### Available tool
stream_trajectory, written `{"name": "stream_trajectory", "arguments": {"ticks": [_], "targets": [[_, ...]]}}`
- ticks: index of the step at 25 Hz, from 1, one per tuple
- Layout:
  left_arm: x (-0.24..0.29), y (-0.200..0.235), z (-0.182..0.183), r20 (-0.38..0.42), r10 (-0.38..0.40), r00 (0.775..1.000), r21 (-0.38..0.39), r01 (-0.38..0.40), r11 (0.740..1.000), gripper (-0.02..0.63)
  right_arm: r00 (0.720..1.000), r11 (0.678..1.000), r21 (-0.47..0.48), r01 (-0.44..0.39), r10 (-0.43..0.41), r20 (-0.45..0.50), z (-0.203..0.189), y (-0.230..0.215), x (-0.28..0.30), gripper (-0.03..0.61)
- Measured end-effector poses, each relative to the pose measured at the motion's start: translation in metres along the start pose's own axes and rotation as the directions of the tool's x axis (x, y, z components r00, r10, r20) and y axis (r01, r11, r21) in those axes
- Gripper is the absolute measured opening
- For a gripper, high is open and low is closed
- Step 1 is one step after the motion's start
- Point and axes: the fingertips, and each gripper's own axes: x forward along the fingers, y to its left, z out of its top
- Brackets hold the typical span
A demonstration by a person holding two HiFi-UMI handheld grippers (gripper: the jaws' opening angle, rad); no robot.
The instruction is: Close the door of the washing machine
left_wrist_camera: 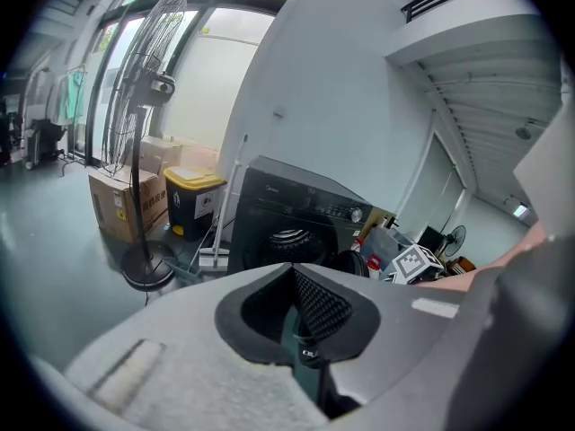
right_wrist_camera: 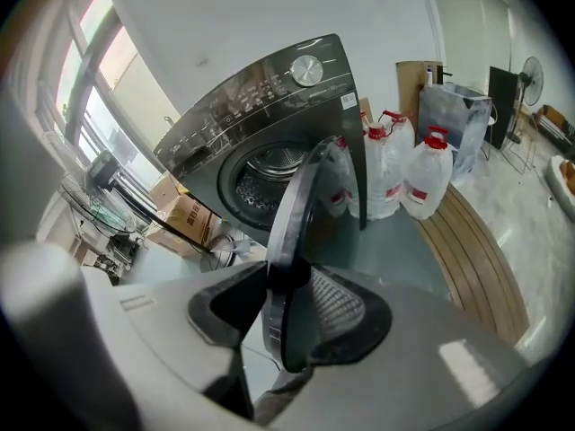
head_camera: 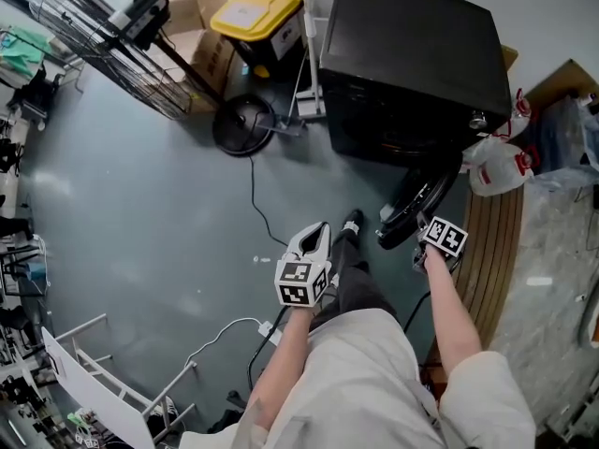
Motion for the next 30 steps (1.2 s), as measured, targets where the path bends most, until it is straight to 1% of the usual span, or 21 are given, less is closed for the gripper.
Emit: {"name": "stream_trajectory", "arguments": {"ticks": [7, 10, 16, 24, 30], "targets": [[0.021, 0.011, 0.002, -0.026, -0.01, 1.0, -0.014, 0.01, 1.0, 0.002, 0.999, 0.999, 0.037, -0.03, 0.031, -0.009, 0.006, 0.025, 0.015, 0.16], [0.031, 0.012, 0.009, -0.022, -0.024, 0.999, -0.018, 0.023, 1.0, 0.002, 0.999, 0.999, 0.028, -0.036, 0.037, -0.022, 0.007, 0.035, 0.02, 0.161], [0.051, 0.013, 0.016, -0.03, -0.042, 0.999, -0.028, 0.041, 0.999, 0.002, 0.997, 0.997, 0.039, -0.061, 0.063, -0.041, 0.014, 0.051, 0.031, 0.16], [0.071, 0.018, 0.025, -0.039, -0.057, 0.998, -0.042, 0.055, 0.998, 0.002, 0.994, 0.996, -0.001, -0.092, 0.091, -0.056, 0.022, 0.07, 0.044, 0.16], [0.079, 0.028, 0.033, -0.044, -0.059, 0.997, -0.056, 0.057, 0.997, 0.002, 0.994, 0.995, 0.013, -0.098, 0.098, -0.05, 0.03, 0.085, 0.054, 0.16]]}}
